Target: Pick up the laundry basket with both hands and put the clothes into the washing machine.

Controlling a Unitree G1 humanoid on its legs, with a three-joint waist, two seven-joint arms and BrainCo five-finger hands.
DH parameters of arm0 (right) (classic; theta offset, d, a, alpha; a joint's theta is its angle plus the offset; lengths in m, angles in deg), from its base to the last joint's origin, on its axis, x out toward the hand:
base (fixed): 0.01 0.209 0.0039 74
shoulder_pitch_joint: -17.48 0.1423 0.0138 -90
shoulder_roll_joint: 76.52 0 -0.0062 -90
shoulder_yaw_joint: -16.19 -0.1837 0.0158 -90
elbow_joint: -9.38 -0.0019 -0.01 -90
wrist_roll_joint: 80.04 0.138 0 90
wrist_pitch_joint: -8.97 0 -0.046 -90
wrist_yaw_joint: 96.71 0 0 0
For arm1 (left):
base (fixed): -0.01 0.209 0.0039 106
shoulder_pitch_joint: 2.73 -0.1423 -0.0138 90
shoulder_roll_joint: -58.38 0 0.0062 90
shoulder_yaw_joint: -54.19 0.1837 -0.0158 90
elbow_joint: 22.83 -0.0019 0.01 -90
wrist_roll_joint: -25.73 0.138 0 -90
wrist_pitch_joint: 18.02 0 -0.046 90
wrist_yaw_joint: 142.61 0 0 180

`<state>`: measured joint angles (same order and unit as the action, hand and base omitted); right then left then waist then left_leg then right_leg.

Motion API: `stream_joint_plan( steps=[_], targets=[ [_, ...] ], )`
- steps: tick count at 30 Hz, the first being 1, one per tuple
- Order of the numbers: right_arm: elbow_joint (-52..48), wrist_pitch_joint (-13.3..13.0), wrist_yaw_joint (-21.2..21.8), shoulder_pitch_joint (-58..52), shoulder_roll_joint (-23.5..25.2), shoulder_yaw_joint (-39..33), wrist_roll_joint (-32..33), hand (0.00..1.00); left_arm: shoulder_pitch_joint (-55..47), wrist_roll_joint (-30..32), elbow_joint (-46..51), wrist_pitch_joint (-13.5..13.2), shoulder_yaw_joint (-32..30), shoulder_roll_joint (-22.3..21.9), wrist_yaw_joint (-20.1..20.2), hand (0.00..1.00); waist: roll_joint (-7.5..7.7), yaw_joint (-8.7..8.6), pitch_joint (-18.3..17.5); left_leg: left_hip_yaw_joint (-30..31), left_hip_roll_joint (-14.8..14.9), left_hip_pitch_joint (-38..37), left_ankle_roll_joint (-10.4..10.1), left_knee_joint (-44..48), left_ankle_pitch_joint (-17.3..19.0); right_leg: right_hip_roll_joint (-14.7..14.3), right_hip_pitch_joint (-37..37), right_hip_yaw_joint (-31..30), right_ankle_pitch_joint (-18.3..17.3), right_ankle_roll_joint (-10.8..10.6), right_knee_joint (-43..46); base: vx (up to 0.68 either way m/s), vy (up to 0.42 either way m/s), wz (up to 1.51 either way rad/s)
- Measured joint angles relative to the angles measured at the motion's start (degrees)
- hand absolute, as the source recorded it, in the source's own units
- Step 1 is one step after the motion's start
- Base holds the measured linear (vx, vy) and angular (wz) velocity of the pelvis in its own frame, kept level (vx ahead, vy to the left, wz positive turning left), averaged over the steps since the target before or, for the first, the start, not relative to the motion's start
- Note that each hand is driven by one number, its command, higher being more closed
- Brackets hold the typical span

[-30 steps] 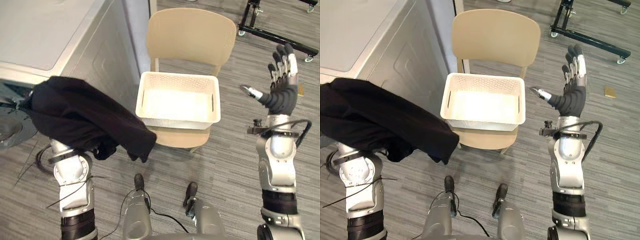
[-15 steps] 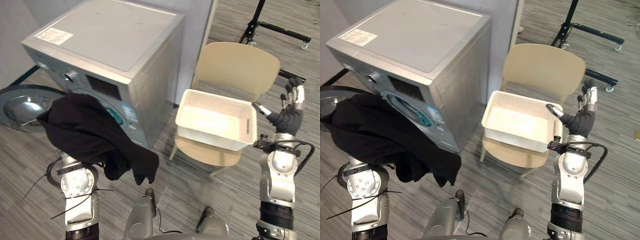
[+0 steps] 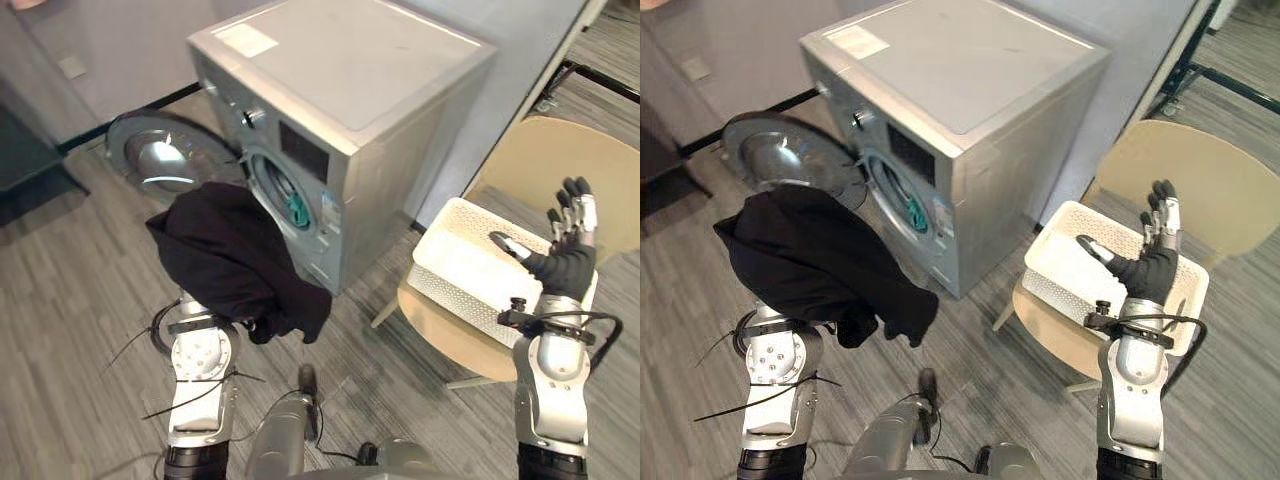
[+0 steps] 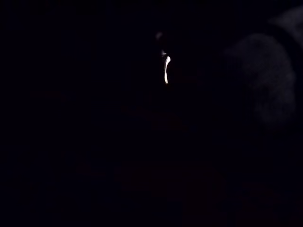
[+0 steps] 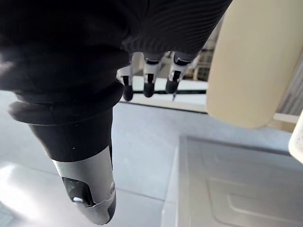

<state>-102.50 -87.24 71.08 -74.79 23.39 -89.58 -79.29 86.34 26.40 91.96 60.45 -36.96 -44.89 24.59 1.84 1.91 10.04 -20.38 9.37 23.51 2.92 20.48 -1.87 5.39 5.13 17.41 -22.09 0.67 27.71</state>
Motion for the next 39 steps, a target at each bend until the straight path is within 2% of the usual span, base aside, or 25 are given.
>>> stream_joint_plan(
  steps=[4,5,6,7,9,11,12,13,14,15,16,17,18,19,21,23,25,27,28,29,30,31,33,36,39],
  targets=[
    [-0.08,0.00,0.05,0.28,-0.70,0.06,0.96,0.00,-0.75,-0.07,-1.18,-0.30,1.67,1.10,1.76,1.00,-0.72,-0.97,-0.42,5.97,7.27,0.78,1.10,12.48,5.77,3.16,-0.31,2.71,0.00,-0.02,4.54,-0.02,0.109,0.25],
    [-0.03,-0.01,-0.01,-0.39,-0.81,-0.40,0.95,0.00,-0.72,-0.12,-4.06,-0.26,2.97,2.17,2.81,1.00,-1.18,-1.43,-0.70,6.10,10.82,-0.21,1.57,15.64,6.27,4.62,-2.05,4.54,-0.01,-0.06,5.51,0.02,0.230,0.32],
    [0.01,-0.02,-0.04,-0.88,-0.89,-1.10,0.95,0.00,-0.71,-0.14,-5.42,-0.23,4.09,2.62,2.96,1.00,-1.50,-1.86,-1.03,5.48,11.77,-0.72,1.88,15.52,6.06,5.25,-2.92,5.73,-0.10,-0.45,5.85,0.04,0.294,0.67],
    [0.09,-0.04,-0.02,-1.80,-0.89,-2.66,0.94,0.00,-0.68,-0.18,-7.27,-0.11,5.89,3.19,3.34,1.00,-1.51,-2.82,-1.88,3.48,12.00,-1.08,-0.10,14.76,6.95,7.04,-4.04,7.47,-0.30,-2.80,6.23,0.07,0.361,0.94],
    [0.37,-0.06,-0.07,-3.39,-0.62,-6.97,0.86,0.00,0.11,-0.28,-9.85,0.05,8.71,4.26,5.39,1.00,-0.73,-5.18,-3.60,-0.13,7.52,-0.68,-4.49,13.58,11.91,11.69,-5.11,10.51,-0.64,-5.96,6.18,0.14,0.410,1.39],
    [2.48,0.27,0.00,-3.55,-0.46,-9.43,0.71,0.00,1.02,-0.61,-12.91,0.16,9.12,5.32,5.58,1.00,-0.34,-5.01,-3.70,0.55,2.50,0.29,-1.91,15.55,14.48,16.41,-4.67,10.55,1.58,-7.90,10.53,0.23,0.482,1.01],
    [3.73,0.54,-0.09,-3.49,-0.12,-8.98,0.28,0.00,1.33,-0.65,-14.25,0.66,9.72,6.01,5.71,1.00,-0.37,-4.93,-3.68,0.90,0.24,-0.71,-0.24,16.56,16.21,19.47,-3.02,8.90,4.89,-4.48,17.04,0.20,0.440,0.66],
    [4.26,0.63,-0.10,-3.48,0.33,-8.59,-0.16,0.00,1.38,-0.64,-14.28,1.03,9.86,6.55,5.77,1.00,-0.43,-4.88,-3.60,1.08,-0.54,-1.55,0.45,16.88,17.02,20.52,-1.67,7.30,7.53,-0.77,20.66,0.23,0.477,0.53],
    [5.70,0.77,-0.16,-3.28,1.42,-7.55,-1.00,0.00,1.39,-0.57,-14.13,1.15,10.15,7.21,5.69,1.00,-0.77,-4.69,-3.41,1.39,-1.46,-3.77,1.52,16.67,18.24,21.26,1.18,3.63,12.57,6.35,27.05,0.14,0.289,0.29],
    [6.21,0.92,-0.19,-3.09,1.95,-6.81,-1.26,0.00,1.39,-0.56,-14.06,1.12,10.17,7.30,5.45,1.00,-0.90,-4.65,-3.37,1.40,-1.75,-4.99,1.95,16.08,18.63,20.85,2.88,1.66,12.89,6.85,29.98,0.18,0.367,0.18],
    [6.67,0.98,-0.18,-2.64,2.86,-5.41,-1.35,0.00,1.40,-0.40,-14.02,1.12,10.28,7.39,5.15,1.00,-1.02,-4.59,-3.29,1.33,-2.68,-7.67,2.64,13.54,19.12,18.83,6.32,-1.34,11.90,5.13,33.69,0.12,0.254,0.02],
    [6.67,0.82,-0.17,-2.59,3.54,-4.48,-1.33,0.00,1.45,-0.16,-14.00,1.11,10.74,7.51,5.18,1.00,-1.22,-4.82,-3.18,1.38,-4.33,-10.78,1.94,8.99,18.44,15.39,9.84,-2.18,10.07,2.77,33.31,0.14,0.296,0.00],
    [6.64,0.80,-0.15,-2.73,3.51,-4.43,-1.33,0.00,1.54,-0.15,-14.01,1.11,10.73,7.50,5.19,1.00,-1.19,-5.03,-3.21,1.50,-4.89,-11.93,1.68,7.22,18.00,13.99,10.92,-2.13,9.27,1.57,31.59,0.15,0.236,0.13],
    [6.23,0.78,-0.20,-3.34,3.49,-4.73,-1.26,0.00,1.92,-0.16,-14.00,1.05,11.43,7.51,5.22,1.00,-1.21,-5.66,-3.21,2.06,-6.46,-13.65,0.40,3.99,17.17,10.88,12.37,-1.70,7.79,-0.37,25.93,0.11,0.143,0.24],
    [4.24,0.43,-0.25,-5.07,3.46,-5.21,-1.18,0.00,2.87,-0.24,-14.02,1.02,12.43,7.34,5.31,1.00,-1.15,-6.40,-3.23,3.08,-8.83,-15.36,0.03,0.74,16.25,7.23,13.51,-2.25,7.17,-1.83,14.29,0.16,0.111,0.47],
    [3.16,0.08,-0.27,-7.16,3.38,-5.98,-1.09,0.00,4.17,-0.25,-14.18,0.99,12.51,6.49,5.25,1.00,-0.82,-7.37,-3.41,4.03,-10.93,-16.21,0.17,-0.01,16.33,4.62,13.74,-4.76,8.47,-2.09,3.04,0.24,0.076,0.62],
    [3.20,0.17,-0.25,-8.59,3.26,-7.55,-0.81,0.00,5.22,-0.14,-15.25,0.94,12.86,5.11,5.38,1.00,-1.45,-7.74,-3.40,6.34,-11.48,-16.97,0.83,1.08,17.27,4.04,11.82,-4.72,12.44,-1.13,1.28,0.29,0.002,0.64],
    [2.66,0.32,-0.08,-8.75,3.34,-7.18,-0.63,0.00,5.05,-0.20,-15.50,0.98,12.73,3.72,5.38,1.00,-1.92,-7.47,-3.22,5.11,-9.51,-16.94,-0.33,5.40,17.75,3.42,9.20,-2.91,11.42,-0.86,0.40,0.35,-0.042,0.35],
    [1.28,0.37,0.00,-8.60,3.19,-6.36,-0.55,0.00,4.74,-0.24,-15.48,1.01,12.13,2.88,5.54,1.00,-2.10,-7.17,-2.65,2.58,-6.19,-14.58,-0.91,14.82,17.46,2.46,7.09,-2.09,10.94,-0.51,0.06,0.25,-0.073,0.15],
    [0.24,0.40,0.04,-8.35,3.16,-5.73,-0.48,0.00,4.28,-0.29,-15.40,1.03,12.00,2.41,5.69,1.00,-2.29,-6.77,-2.44,2.02,-4.14,-13.09,-2.19,20.85,16.64,1.67,5.87,-2.17,10.73,-0.36,-0.03,0.23,-0.041,-0.29],
    [-2.63,0.37,0.06,-8.18,2.91,-4.31,-0.25,0.00,3.42,-0.30,-15.08,1.05,11.52,1.56,6.06,1.00,-2.44,-5.30,-2.43,2.29,-0.91,-10.28,-5.31,31.05,12.51,0.27,3.91,-3.91,9.72,0.14,-0.06,0.29,0.014,-0.90],
    [-5.60,-0.15,0.04,-7.97,2.15,-2.76,-0.17,0.00,2.53,-0.30,-14.20,1.03,10.57,1.39,6.26,1.00,-1.68,-3.80,-2.07,3.04,1.24,-7.43,-4.97,38.71,9.67,-0.39,2.64,-6.94,8.50,0.29,-0.42,0.28,0.070,-1.11],
    [-6.78,-1.00,0.06,-6.32,1.66,-0.62,-0.19,0.00,1.25,-0.30,-12.58,1.01,10.38,1.20,6.32,1.00,-1.80,-2.94,-2.24,5.86,5.20,-5.08,-4.30,41.21,13.03,-1.41,2.01,-11.12,8.15,-0.03,-0.67,0.23,0.104,-1.16],
    [-6.29,-1.03,0.07,-6.02,1.74,2.56,-0.16,0.00,-0.73,-0.29,-11.50,1.00,9.45,0.42,6.48,1.00,-1.52,-2.79,-2.06,12.60,9.72,-5.30,-3.10,30.52,14.62,-1.16,3.08,-18.63,6.68,-1.60,-0.36,0.21,0.279,-1.19],
    [-6.00,-1.22,0.33,-5.87,1.37,4.47,-0.10,0.00,-3.70,-0.31,-10.55,0.99,8.68,0.23,6.49,1.00,-2.56,-2.57,-2.94,20.66,10.85,-9.26,-5.01,7.96,14.24,-0.80,6.01,-25.22,4.30,-5.69,2.19,0.12,0.453,-0.99]
  ],
)
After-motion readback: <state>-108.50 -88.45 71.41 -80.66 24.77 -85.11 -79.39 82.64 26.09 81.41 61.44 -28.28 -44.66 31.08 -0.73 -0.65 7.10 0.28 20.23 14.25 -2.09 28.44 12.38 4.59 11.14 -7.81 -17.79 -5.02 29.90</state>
